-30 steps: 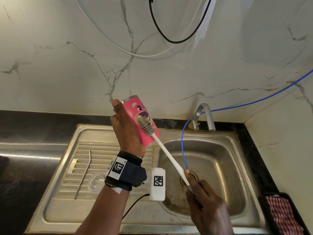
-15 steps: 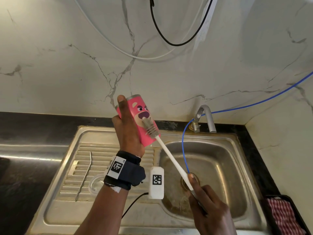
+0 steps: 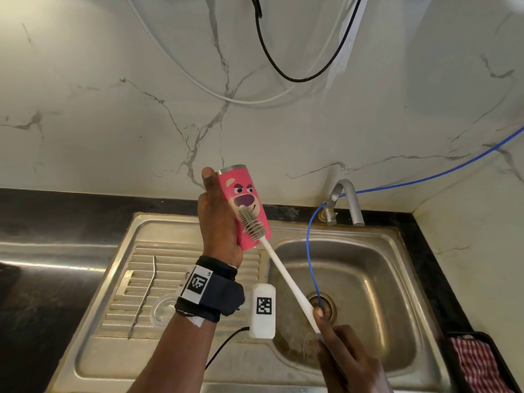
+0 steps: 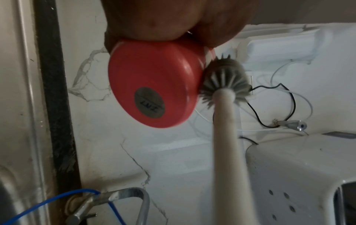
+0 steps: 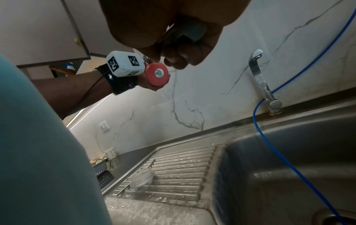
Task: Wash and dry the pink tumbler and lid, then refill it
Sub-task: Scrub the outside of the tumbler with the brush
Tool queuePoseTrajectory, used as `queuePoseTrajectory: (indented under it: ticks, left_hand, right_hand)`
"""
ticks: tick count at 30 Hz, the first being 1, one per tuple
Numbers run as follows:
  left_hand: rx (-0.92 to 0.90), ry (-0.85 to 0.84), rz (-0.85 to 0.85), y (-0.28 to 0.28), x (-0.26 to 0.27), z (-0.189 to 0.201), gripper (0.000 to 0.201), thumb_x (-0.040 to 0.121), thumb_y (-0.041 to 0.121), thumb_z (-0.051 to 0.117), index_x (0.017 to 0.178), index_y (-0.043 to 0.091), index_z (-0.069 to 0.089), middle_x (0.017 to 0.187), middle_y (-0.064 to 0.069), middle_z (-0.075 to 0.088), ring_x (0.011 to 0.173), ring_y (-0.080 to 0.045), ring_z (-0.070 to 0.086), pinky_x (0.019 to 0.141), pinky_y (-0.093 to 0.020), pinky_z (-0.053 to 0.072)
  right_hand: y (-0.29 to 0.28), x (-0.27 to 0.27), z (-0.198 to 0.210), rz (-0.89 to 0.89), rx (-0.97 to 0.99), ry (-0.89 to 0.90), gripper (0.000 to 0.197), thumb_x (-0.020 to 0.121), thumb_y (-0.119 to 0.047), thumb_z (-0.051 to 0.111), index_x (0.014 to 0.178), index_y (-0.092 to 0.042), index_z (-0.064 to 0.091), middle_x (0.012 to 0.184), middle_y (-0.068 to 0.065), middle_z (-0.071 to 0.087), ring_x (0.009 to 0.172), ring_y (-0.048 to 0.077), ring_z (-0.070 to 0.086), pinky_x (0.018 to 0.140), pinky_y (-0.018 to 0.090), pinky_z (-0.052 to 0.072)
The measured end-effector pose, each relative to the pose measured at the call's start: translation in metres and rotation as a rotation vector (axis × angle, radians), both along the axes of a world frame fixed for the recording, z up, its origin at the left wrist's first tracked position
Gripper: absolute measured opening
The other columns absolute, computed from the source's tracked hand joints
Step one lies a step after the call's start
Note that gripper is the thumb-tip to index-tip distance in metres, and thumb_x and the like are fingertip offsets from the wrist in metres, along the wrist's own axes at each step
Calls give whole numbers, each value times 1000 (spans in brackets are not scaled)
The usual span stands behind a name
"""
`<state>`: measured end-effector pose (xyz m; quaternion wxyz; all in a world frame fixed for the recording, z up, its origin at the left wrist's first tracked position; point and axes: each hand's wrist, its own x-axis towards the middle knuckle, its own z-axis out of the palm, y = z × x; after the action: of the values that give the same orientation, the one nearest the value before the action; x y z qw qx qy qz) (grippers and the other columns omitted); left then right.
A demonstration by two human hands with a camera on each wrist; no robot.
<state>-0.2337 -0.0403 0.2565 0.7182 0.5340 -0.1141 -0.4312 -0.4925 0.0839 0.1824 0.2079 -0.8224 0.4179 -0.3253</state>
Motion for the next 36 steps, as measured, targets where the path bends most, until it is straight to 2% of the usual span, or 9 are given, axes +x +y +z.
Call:
queuePoseTrajectory:
  ticks: [5, 9, 13, 16, 19, 21, 25, 31, 36]
  left_hand:
    - [46, -4, -64, 4, -24, 5, 61, 102, 75, 38, 115, 25, 70, 102, -11, 81, 93, -30, 81, 92, -59, 63]
    - [26, -32, -10, -1, -15, 8, 58, 104, 72, 38, 107, 24, 70, 101, -14, 80, 94, -34, 79, 93, -62, 62]
    - [14, -5, 46, -1, -7, 1, 65, 102, 75, 40, 127, 21, 66, 108, -13, 80, 98, -33, 79, 94, -62, 62]
    - [20, 4, -3, 2, -21, -5, 67, 97, 79, 45, 129, 23, 63, 114, -13, 78, 99, -31, 79, 93, -60, 63]
    - [7, -6, -41, 2, -29, -5, 68, 98, 77, 44, 134, 22, 60, 114, -14, 77, 95, -30, 80, 89, -59, 64]
    - [15, -32, -19, -2, -22, -5, 69, 98, 78, 42, 135, 22, 59, 115, -14, 76, 94, -29, 80, 89, -59, 64]
    - [24, -16, 59, -5, -5, -5, 68, 100, 78, 40, 136, 24, 59, 113, -11, 79, 94, -27, 81, 90, -56, 64]
    - [6, -61, -56, 1, -34, -8, 65, 102, 73, 44, 130, 17, 61, 107, -13, 77, 91, -31, 80, 87, -57, 65]
    - [15, -81, 22, -7, -10, -5, 67, 102, 74, 38, 131, 17, 59, 102, -11, 77, 83, -26, 80, 86, -60, 65]
  right_hand:
    - [-20, 24, 8, -62, -56, -3, 52, 101, -33, 54, 153, -34, 49, 98, -12, 56, 54, 10, 48, 49, 17, 40]
    - [-16, 25, 3, -36, -47, -15, 49, 103, -36, 52, 152, -34, 50, 98, -10, 59, 57, 8, 49, 54, 11, 40]
    - [-6, 15, 3, -38, -28, 16, 45, 107, -45, 45, 151, -41, 49, 95, -12, 56, 55, 7, 47, 54, 5, 35]
    - [-19, 24, 8, -63, -59, -15, 49, 101, -35, 54, 150, -34, 52, 94, -11, 56, 54, 8, 47, 50, 15, 40]
    - [-27, 32, 9, -74, -69, -70, 48, 102, -31, 55, 150, -26, 55, 93, -11, 55, 58, 5, 48, 52, 16, 42]
    - [-22, 29, 4, -68, -50, -76, 50, 101, -32, 56, 151, -32, 52, 97, -11, 59, 60, 5, 53, 55, 16, 45]
    - [-5, 15, -1, -48, 10, -60, 55, 97, -34, 58, 151, -43, 49, 100, -16, 58, 62, 1, 53, 61, 6, 42]
    - [-33, 31, 8, -90, -7, -135, 53, 102, -33, 55, 154, -31, 48, 94, -13, 57, 64, 3, 54, 58, 15, 47]
    - [-15, 16, 3, -71, 24, -132, 57, 97, -32, 63, 151, -44, 48, 105, -18, 64, 67, 0, 61, 65, 9, 49]
